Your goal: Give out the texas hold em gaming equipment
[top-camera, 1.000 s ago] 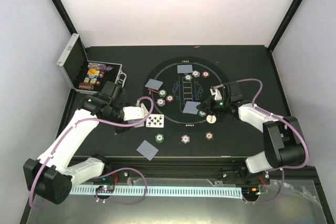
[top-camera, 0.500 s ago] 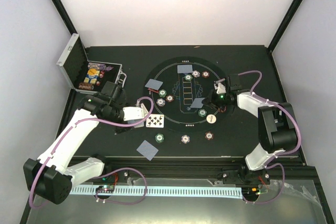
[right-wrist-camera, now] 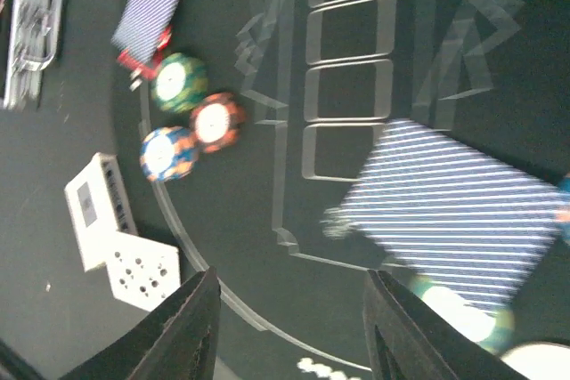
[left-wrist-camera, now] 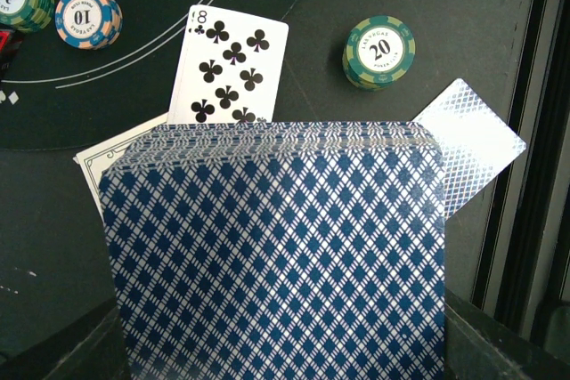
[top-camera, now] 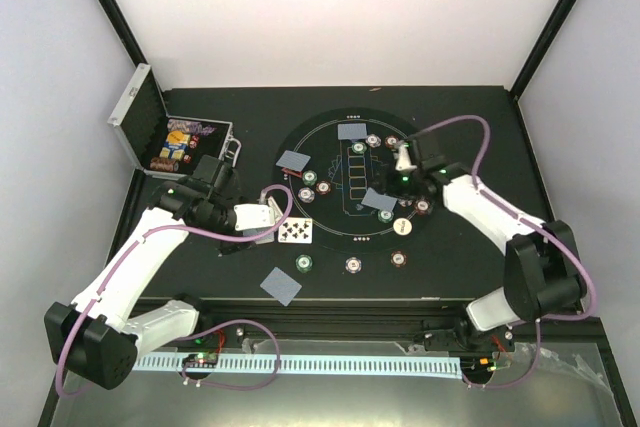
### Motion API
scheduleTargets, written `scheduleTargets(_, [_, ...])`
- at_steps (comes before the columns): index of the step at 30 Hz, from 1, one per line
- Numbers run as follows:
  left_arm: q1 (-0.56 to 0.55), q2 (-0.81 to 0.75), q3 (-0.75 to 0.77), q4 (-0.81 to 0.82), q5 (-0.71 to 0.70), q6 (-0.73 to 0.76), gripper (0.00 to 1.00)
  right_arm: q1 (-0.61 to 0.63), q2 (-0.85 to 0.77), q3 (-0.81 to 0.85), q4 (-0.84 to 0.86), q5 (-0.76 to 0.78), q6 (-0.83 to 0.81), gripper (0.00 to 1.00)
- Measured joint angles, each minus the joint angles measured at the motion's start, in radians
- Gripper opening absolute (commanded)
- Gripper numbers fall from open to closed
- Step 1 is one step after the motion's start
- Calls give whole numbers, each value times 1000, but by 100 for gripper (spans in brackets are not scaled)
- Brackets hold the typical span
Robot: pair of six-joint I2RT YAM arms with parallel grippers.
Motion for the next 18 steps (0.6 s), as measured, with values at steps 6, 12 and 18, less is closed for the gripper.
scheduleTargets(6, [0, -3, 2, -5, -1, -1, 2, 294, 160, 141, 52, 50, 27, 43])
scheduleTargets(12, [0, -31, 7, -16, -6, -1, 1, 431, 368, 243, 69, 99, 49, 39])
scheduleTargets(18, [0, -48, 11, -34, -13, -1, 2, 455, 465, 293, 80, 153, 68, 35])
